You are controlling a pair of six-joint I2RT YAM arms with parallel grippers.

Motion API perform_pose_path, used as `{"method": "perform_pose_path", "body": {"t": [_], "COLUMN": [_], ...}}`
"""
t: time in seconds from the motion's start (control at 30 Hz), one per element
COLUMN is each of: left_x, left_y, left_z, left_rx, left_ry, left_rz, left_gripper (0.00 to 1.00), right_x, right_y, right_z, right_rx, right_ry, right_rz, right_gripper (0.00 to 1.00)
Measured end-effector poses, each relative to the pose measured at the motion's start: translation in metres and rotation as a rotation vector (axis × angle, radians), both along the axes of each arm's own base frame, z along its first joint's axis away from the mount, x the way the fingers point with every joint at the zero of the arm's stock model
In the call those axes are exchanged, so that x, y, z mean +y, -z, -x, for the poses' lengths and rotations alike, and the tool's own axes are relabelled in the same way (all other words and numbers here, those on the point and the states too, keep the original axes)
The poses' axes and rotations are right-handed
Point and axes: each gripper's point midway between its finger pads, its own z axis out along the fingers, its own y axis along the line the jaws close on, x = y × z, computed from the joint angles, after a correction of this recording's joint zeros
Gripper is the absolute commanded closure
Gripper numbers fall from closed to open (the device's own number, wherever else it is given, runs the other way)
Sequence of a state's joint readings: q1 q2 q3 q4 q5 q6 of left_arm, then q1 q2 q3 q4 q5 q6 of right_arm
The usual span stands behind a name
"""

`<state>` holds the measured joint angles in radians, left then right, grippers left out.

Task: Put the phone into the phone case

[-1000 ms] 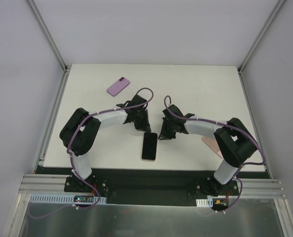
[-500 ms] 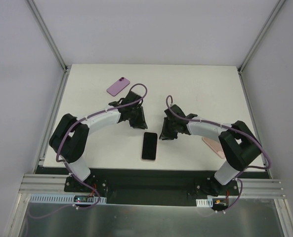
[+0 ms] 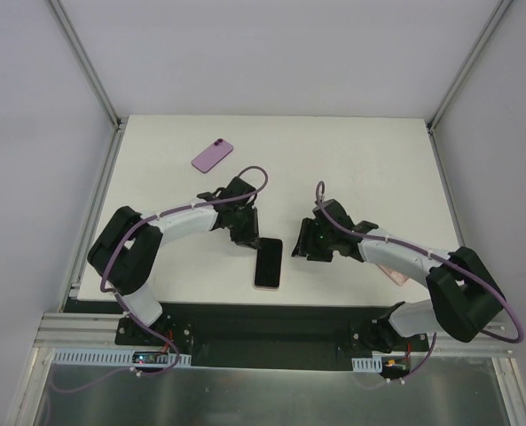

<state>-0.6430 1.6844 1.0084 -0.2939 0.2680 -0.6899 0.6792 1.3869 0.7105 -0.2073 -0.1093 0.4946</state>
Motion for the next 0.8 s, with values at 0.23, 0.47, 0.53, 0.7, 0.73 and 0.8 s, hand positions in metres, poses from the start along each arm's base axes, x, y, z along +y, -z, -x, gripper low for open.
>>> {"method": "perform_pose_path", "body": {"t": [0.23,0.47,0.53,0.7,0.73,0.8], "left_x": [-0.004,-0.005,-0.006,-0.012,-0.012,-0.013], "left_y": [0.002,0.007,0.008,0.009,0.01,0.011], "left_z": [0.005,0.008,0.008,0.011,0.011,0.012], "left_rx": [-0.004,-0.007,-0.006,-0.015,-0.016,-0.012], "left_ry": [0.026,0.036,0.037,0.051,0.05,0.045], "left_rz": [0.008,0.002,0.002,0.012,0.015,0.021], "left_gripper": [0.84,0.88,0.88,0.9,0.9,0.9], "right_x": [0.002,0.004,0.005,0.016,0.019,0.023], "right_y": [0.0,0.0,-0.001,-0.003,-0.004,-0.005], "right_z": [-0.001,-0.002,-0.001,-0.001,-0.001,0.001], "right_rx": [-0.024,-0.031,-0.028,-0.026,-0.027,-0.031], "right_ry": [-0.004,-0.007,-0.012,-0.04,-0.049,-0.061], "right_rz": [-0.028,-0.039,-0.045,-0.094,-0.106,-0.124], "right_gripper": [0.43,0.43,0.43,0.38,0.38,0.36]}}
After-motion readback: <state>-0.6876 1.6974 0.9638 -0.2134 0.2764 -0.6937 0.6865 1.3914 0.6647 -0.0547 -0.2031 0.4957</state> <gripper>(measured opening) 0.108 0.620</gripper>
